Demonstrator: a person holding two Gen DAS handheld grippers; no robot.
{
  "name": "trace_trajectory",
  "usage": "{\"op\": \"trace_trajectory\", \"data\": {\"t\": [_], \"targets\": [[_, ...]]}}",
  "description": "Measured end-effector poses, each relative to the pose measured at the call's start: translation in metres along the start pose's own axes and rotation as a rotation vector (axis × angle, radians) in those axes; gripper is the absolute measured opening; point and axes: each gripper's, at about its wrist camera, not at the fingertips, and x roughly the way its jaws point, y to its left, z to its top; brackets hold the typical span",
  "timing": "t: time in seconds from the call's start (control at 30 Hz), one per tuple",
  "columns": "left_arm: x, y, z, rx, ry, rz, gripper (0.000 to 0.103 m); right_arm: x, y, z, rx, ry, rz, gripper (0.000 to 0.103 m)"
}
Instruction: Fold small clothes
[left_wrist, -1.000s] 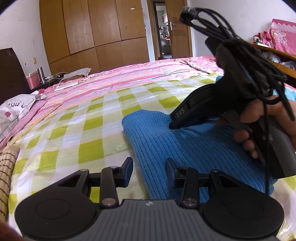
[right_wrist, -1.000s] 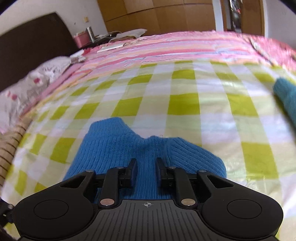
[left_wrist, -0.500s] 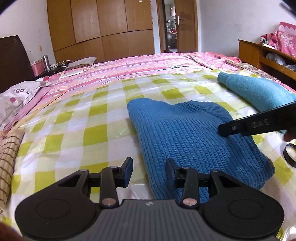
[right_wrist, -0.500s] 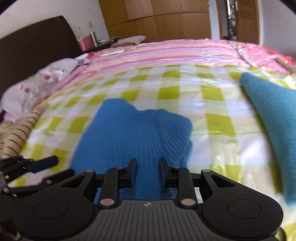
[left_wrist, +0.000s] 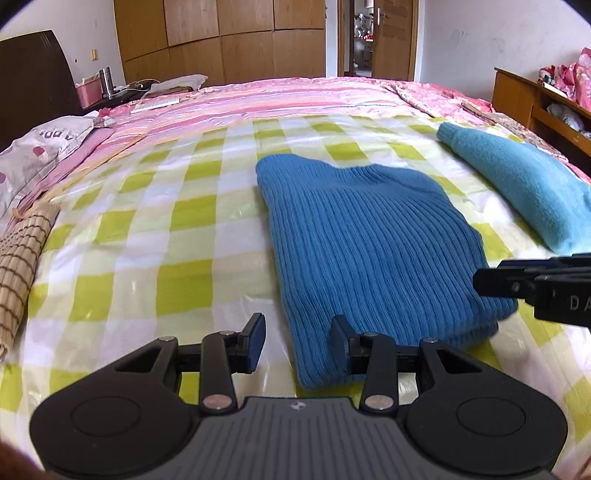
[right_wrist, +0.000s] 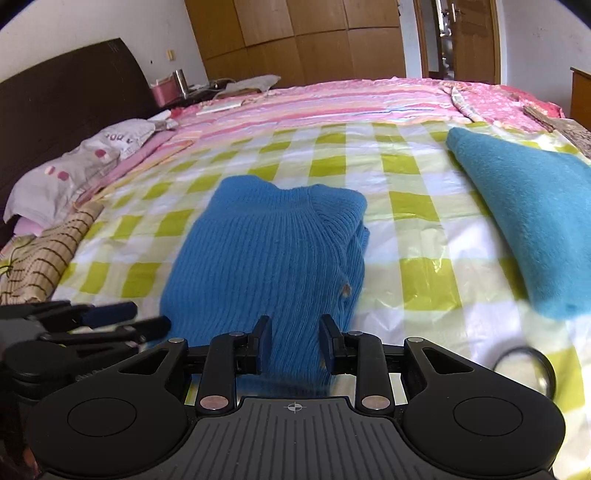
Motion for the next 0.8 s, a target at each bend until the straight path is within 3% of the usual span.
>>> {"op": "trace_trajectory", "data": {"t": [0.47, 0.8], "targets": [[-0.022, -0.011, -0.029, -0.005, 0.031, -0.016, 0.047, -0.029, 0.007, -0.037, 0.054, 0.005, -0.038, 0.034], [-0.028, -0.015, -0.047, 0.004, 0.045, 0.006, 0.05, -0.044, 0.021, -0.056, 0.023, -0.013, -0.065, 0.04]]}}
